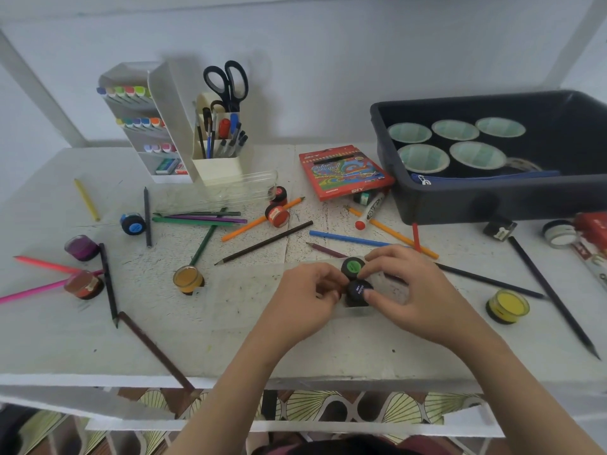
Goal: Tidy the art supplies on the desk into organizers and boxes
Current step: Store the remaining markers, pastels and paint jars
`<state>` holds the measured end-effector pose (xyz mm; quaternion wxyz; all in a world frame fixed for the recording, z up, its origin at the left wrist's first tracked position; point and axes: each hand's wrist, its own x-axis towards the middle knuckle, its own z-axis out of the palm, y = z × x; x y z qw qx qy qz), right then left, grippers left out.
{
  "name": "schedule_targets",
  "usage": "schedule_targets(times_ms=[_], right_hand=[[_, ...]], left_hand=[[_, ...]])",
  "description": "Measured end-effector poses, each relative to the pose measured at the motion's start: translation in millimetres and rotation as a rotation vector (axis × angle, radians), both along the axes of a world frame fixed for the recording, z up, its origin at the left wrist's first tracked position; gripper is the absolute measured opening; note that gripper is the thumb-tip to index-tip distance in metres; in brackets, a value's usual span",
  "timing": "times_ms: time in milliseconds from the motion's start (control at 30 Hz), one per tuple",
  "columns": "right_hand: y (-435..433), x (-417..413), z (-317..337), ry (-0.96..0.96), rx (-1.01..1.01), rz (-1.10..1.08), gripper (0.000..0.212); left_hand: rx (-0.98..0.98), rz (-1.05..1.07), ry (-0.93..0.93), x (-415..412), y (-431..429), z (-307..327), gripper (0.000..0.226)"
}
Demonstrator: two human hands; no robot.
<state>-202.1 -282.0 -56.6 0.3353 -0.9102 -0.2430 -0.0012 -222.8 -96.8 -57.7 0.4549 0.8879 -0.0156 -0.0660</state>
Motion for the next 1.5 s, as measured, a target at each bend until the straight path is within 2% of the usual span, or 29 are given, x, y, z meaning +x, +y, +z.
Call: schedule_targets(times_ms=[133,267,500,733,933,1067,1233,1400,1500], right_hand=[[-1.0,0.9,5.8,0.045,-0.114,0.06,0.033],[2.9,2.1,10.6,0.086,-0.138,0.08,0.027],[13.0,0.2,18.9,0.014,-0.244,0.117,0.025],[22.9,-0.8,28.8,0.036,-0.384,0.156,0.031],[26.7,1.5,34.4,0.06,-0.333,0.162,0.032],[44.1,6.3,36.9,0.03,-0.281,0.198,0.03],[93.3,7.8,39.0,-0.094,-0.228,0.268,0.012],[157.3,-8.3,33.9,-0.073,-0.22,0.446,0.018],[192.9,-24.1,23.6,-0.102,-0.256,0.544,0.024]], left_hand=[[0.079,0.005,-0.051,0.6,0.5,-3.6,0.028],[0.124,-0.013,-0.074,0.4,0.9,-7.4,0.031],[0.114,-0.01,-0.081,0.6,2.0,-8.4,0.035],[0.115,-0.023,-0.097,0.9,3.8,-9.7,0.034],[0.088,0.018,-0.142,0.5,12.1,-4.7,0.028],[0.075,0.123,-0.208,-3.9,32.6,3.8,0.023],[0.066,0.377,-0.283,-27.2,82.8,12.7,0.028],[0.122,0.68,-0.265,-64.1,138.7,12.3,0.027],[0.173,0.79,-0.207,-84.4,158.4,6.7,0.024]])
